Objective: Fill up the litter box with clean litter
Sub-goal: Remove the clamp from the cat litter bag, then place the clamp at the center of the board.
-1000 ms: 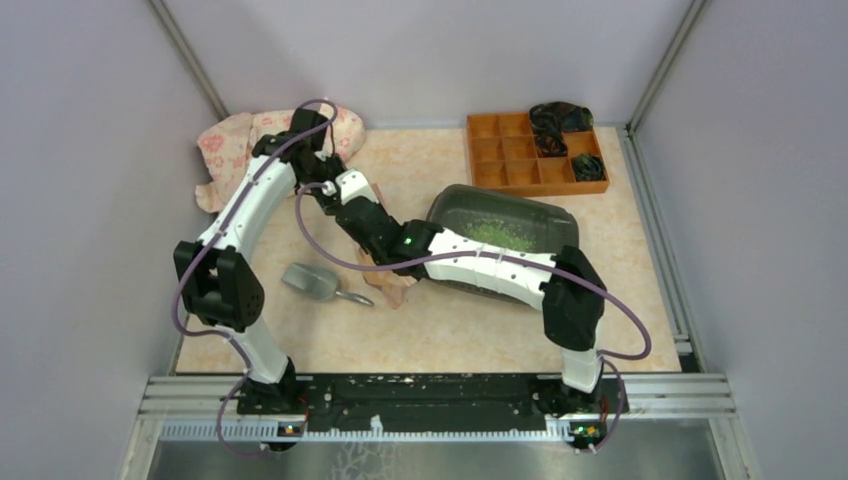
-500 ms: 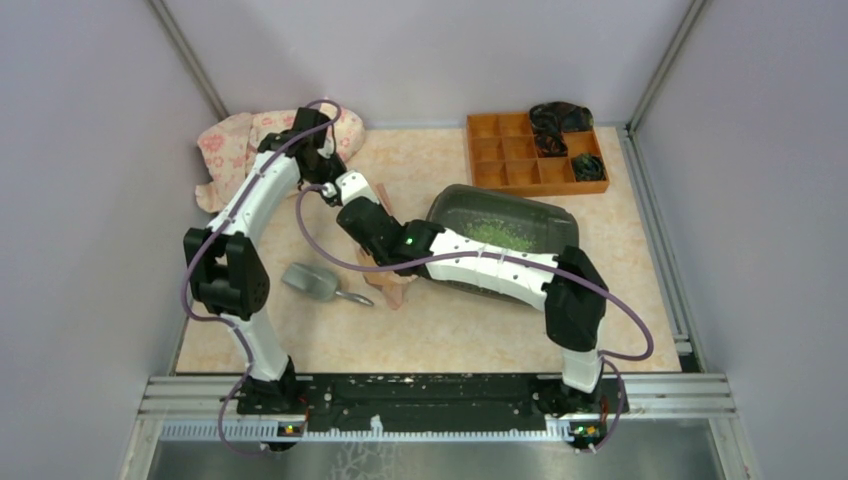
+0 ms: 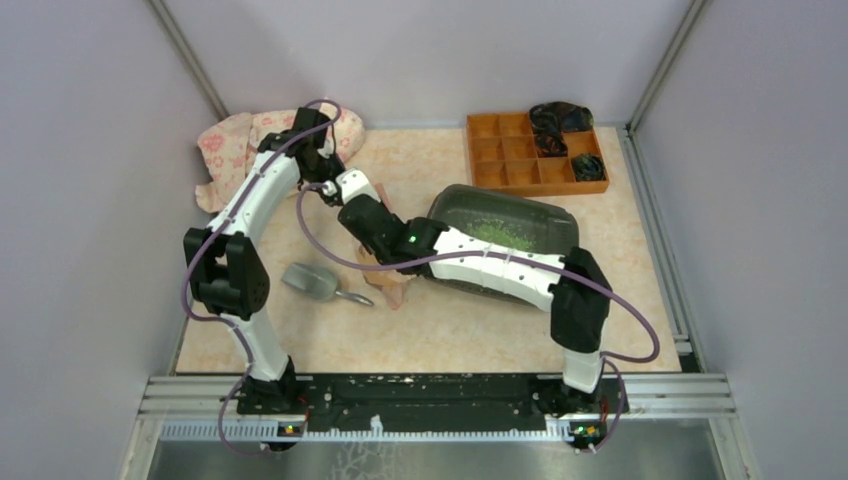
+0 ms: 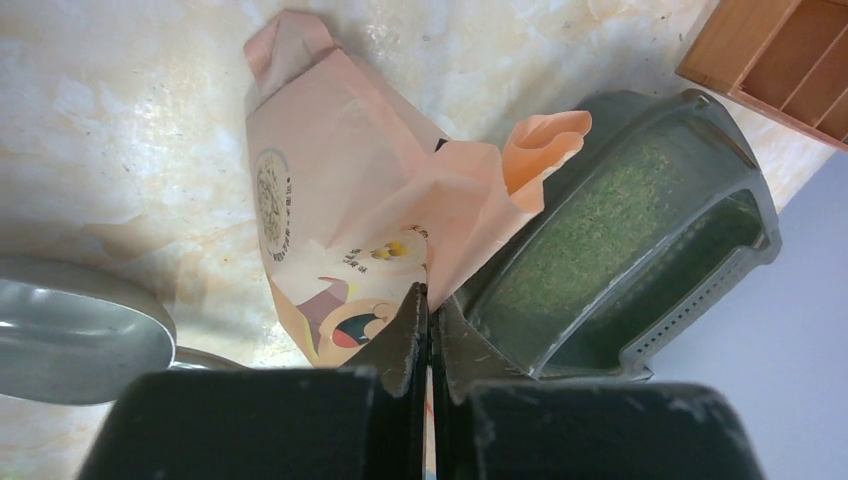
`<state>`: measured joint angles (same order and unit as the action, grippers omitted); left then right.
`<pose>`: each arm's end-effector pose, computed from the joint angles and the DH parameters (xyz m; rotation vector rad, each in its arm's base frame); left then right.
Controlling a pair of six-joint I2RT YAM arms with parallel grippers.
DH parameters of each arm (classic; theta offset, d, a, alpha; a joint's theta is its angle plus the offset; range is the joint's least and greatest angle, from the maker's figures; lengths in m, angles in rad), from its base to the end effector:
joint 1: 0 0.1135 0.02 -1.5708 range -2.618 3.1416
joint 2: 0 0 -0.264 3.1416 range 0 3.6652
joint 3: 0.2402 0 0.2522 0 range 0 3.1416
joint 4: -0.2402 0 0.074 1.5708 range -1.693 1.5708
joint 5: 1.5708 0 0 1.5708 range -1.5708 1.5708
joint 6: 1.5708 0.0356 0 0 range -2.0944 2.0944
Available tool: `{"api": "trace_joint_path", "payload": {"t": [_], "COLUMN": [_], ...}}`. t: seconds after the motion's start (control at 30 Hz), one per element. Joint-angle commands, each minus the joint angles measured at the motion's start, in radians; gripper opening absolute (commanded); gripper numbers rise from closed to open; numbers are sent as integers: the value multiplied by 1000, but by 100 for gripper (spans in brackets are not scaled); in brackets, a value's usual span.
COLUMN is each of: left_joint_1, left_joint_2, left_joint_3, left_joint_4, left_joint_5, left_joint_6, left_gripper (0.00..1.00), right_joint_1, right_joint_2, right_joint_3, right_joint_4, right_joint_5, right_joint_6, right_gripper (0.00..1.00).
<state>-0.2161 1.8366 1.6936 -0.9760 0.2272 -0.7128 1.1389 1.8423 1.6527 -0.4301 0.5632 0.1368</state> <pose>0.3771 -0.0910 0.2949 -0.6133 2.7153 -0.5703 0.1962 0.3802 0.3201 -0.7221 1.9589 0.1533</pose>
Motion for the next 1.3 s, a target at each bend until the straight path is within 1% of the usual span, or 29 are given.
{"api": "trace_joint_path", "payload": {"t": [0.0, 0.27, 0.33, 0.5, 0.6, 0.7, 0.77, 0.9, 1.03, 1.1, 1.27], "left_joint_1": [9, 11, 11, 11, 11, 11, 10, 11, 11, 11, 12], "left_joint_2": [-2, -31, -45, -98, -144, -194, -219, -242, -246, -245, -230], "left_joint_3": [29, 41, 44, 37, 8, -38, -61, -100, -125, -131, -130], "left_joint_4": [-17, -33, -42, -77, -83, -72, -69, -68, -57, -52, -46], "left_joint_5": [-79, -90, -94, -133, -144, -133, -149, -161, -152, -155, -156], "left_joint_6": [28, 27, 24, 30, 30, 30, 31, 37, 44, 48, 59], "left_gripper": [0, 0, 0, 0, 0, 0, 0, 0, 0, 0, 0], "right_joint_1": [13, -1, -42, -189, -276, -356, -385, -430, -441, -443, -443], "right_joint_2": [-156, -249, -262, -274, -193, -106, -33, 149, 312, 372, 460], "right_joint_3": [108, 69, 56, 35, 93, 133, 181, 333, 489, 537, 581], "right_joint_4": [-23, -69, -68, -21, -25, 20, 38, 37, -5, -21, -28], "right_joint_5": [31, 65, 28, -139, -256, -352, -381, -449, -451, -451, -465], "right_joint_6": [-7, 18, 33, 67, 71, 92, 96, 113, 122, 129, 151], "right_gripper": [0, 0, 0, 0, 0, 0, 0, 0, 0, 0, 0]}}
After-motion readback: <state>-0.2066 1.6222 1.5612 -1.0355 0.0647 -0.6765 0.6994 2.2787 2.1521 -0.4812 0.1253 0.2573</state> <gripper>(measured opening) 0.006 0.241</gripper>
